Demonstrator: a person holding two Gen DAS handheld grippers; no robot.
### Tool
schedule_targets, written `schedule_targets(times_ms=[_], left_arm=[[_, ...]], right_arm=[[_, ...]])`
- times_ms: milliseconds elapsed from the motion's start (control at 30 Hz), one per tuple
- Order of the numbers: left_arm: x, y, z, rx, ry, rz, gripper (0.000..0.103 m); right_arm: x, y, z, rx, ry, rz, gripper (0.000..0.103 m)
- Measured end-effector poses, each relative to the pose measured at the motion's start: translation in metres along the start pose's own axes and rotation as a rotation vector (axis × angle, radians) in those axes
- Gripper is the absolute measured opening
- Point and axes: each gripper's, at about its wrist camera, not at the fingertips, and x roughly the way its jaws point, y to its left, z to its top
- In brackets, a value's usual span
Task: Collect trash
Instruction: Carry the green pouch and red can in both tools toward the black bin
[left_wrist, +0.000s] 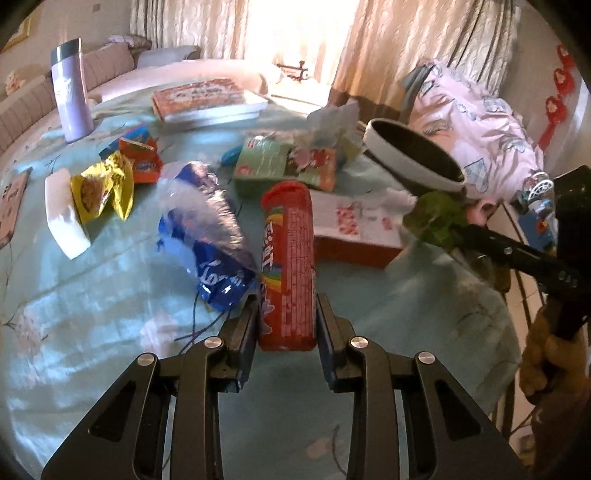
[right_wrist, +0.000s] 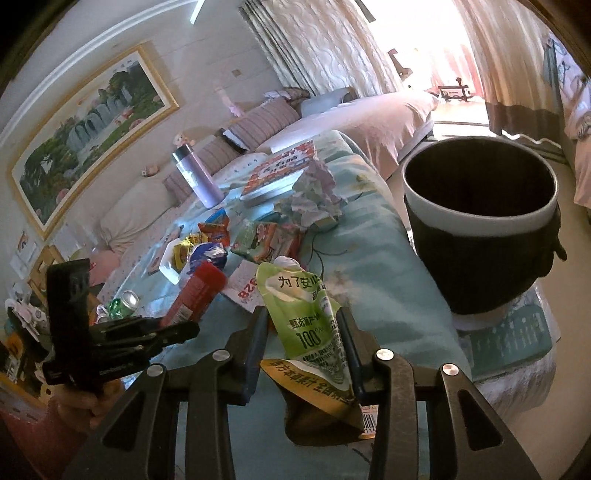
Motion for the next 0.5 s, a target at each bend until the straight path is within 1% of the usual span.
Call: schedule_targets(times_ms=[67,133,200,267,400,467,500], left_arm=[[0.001,0.001,-0.001,0.006,0.007,0.009,0.042],[-0.003,0.0,-0.002,0.016,-0.005,0.01,0.046],[-0.009,0.0,-0.004,0.03,-0.013,0.0,0.054],[-0.017,0.001,-0.007,0.038,-0.022,0.007,0.061],[-0.028,0.004,-0.013,0.03,-0.032,-0.006,0.061],[-0.026,0.003,-0.015,0.028,-0.02,-0.01,0.061],[-0.021,0.001,-0.015,0.03,-0.011,0.002,0.061]], right_arm=[[0.0,-0.002,-0.003,0.011,0.005,0.009,0.038],[0.0,-0.004,-0.004,0.019,0.006,0.013,0.038],[-0.004,-0.005,-0.006,0.025,0.003,0.014,0.038],[-0.005,-0.006,-0.006,0.029,-0.002,0.013,0.038],[-0.007,-0.006,-0.009,0.027,-0.01,0.006,0.039],[-0.008,-0.008,-0.01,0.033,-0.014,0.007,0.038],[-0.008,-0.009,-0.01,0.036,-0.015,0.009,0.038]])
